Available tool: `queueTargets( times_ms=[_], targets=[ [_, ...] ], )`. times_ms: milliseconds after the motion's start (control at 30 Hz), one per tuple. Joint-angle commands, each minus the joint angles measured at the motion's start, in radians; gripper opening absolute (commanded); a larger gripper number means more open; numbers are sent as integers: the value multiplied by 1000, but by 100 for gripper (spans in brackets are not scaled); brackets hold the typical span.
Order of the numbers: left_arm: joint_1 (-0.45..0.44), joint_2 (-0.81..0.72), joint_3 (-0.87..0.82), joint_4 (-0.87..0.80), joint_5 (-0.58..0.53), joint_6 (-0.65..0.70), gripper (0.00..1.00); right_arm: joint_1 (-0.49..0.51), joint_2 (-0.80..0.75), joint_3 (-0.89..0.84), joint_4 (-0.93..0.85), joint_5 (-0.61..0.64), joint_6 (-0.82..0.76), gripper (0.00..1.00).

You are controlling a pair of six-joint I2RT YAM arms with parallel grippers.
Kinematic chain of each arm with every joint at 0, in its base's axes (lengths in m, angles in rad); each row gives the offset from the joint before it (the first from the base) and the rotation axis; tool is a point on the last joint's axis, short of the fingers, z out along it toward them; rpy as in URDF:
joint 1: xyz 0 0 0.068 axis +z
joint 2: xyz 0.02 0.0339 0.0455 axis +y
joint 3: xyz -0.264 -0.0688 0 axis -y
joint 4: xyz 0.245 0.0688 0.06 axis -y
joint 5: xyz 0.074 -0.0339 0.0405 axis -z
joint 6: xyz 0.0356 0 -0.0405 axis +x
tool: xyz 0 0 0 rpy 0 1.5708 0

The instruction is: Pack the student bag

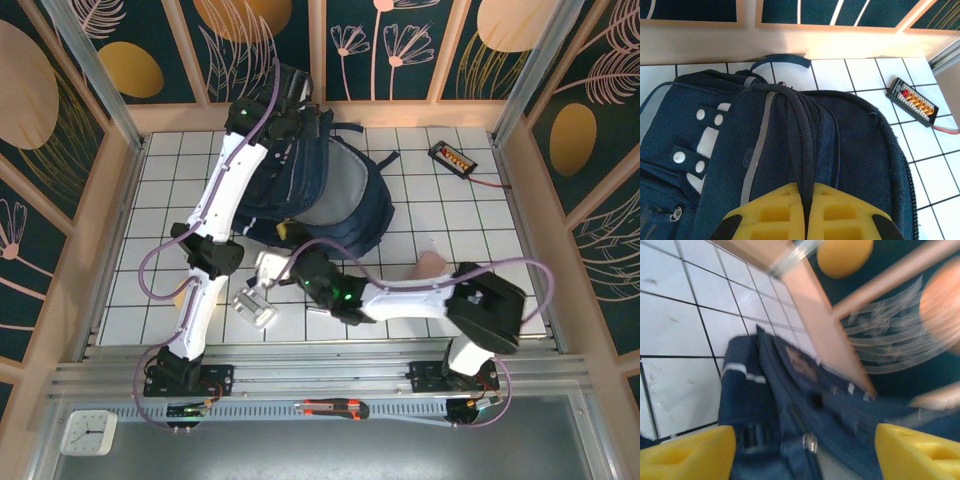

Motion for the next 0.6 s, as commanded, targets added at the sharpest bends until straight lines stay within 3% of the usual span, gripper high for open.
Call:
queueTargets(
  times_ms=[0,100,300,433,567],
  targets=[
    [7,-12,59,85,41,93,0,-128,-184,31,-305,-12,493,83],
    [7,-8,59,67,64,145,0,-331,-289,92,-532,-226,819,83],
    [10,-7,60,70,76,192,0,-693,-296,212,-760,-636,1197,99],
    [7,3,55,28,43,199,0,-885,-187,348,-1064,-750,1334,99],
    [-12,17,46,-2,-9,205,0,-1030,-104,365,-1342,-769,1366,99]
  ],
)
